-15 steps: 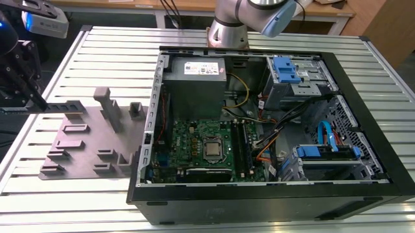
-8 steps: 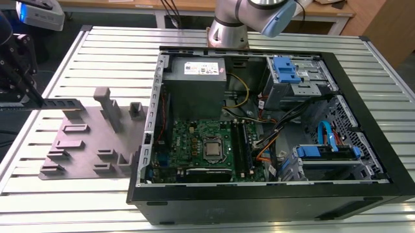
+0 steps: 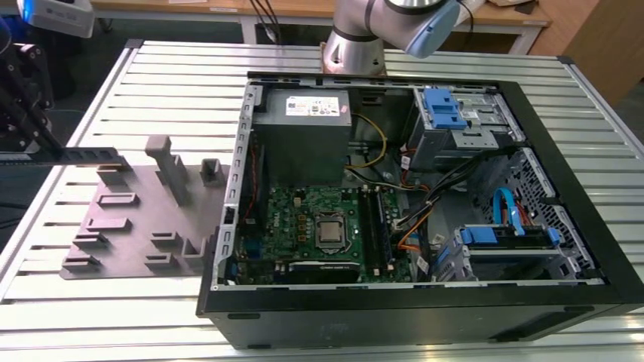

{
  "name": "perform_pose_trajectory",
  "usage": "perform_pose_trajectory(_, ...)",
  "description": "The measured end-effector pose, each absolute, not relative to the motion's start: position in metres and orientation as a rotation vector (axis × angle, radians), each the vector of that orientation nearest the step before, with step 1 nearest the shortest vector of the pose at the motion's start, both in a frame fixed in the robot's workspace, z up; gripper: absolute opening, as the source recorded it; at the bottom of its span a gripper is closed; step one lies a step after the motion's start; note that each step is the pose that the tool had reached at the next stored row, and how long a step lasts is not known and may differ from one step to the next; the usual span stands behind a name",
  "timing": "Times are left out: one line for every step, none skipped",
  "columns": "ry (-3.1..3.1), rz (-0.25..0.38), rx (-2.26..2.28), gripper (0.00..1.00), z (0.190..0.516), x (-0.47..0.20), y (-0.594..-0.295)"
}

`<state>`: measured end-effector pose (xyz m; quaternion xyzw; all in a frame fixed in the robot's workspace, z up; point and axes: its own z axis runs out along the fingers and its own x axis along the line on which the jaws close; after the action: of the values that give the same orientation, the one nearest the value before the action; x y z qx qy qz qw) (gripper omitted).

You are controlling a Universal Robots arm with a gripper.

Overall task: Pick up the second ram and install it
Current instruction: 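Pick up the second ram and move it above second insertion slot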

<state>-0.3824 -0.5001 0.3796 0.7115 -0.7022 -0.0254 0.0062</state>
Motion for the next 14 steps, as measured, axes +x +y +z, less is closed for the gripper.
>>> perform_pose_trajectory(-2.197,-0.080,2.226,0.11,0.381,-0.382,-0.500)
perform_pose_trajectory(-2.197,-0.080,2.226,0.11,0.382,-0.382,-0.500)
perform_pose_trajectory(-2.197,-0.080,2.226,0.11,0.384,-0.382,-0.500)
perform_pose_trajectory(-2.197,-0.080,2.226,0.11,0.385,-0.382,-0.500)
perform_pose_trajectory(-2.197,-0.080,2.226,0.11,0.387,-0.382,-0.500)
perform_pose_trajectory(-2.197,-0.080,2.226,0.11,0.388,-0.382,-0.500)
perform_pose_trajectory(-2.197,-0.080,2.226,0.11,0.390,-0.382,-0.500)
perform_pose_trajectory(-2.197,-0.080,2.226,0.11,0.391,-0.382,-0.500)
perform_pose_trajectory(-2.197,-0.080,2.226,0.11,0.392,-0.382,-0.500)
perform_pose_trajectory(-2.197,-0.080,2.226,0.11,0.393,-0.382,-0.500)
perform_pose_trajectory(-2.197,-0.080,2.226,0.11,0.395,-0.382,-0.500)
perform_pose_trajectory(-2.197,-0.080,2.226,0.11,0.396,-0.382,-0.500)
perform_pose_trajectory(-2.197,-0.080,2.226,0.11,0.397,-0.382,-0.500)
perform_pose_trajectory(-2.197,-0.080,2.226,0.11,0.399,-0.382,-0.500)
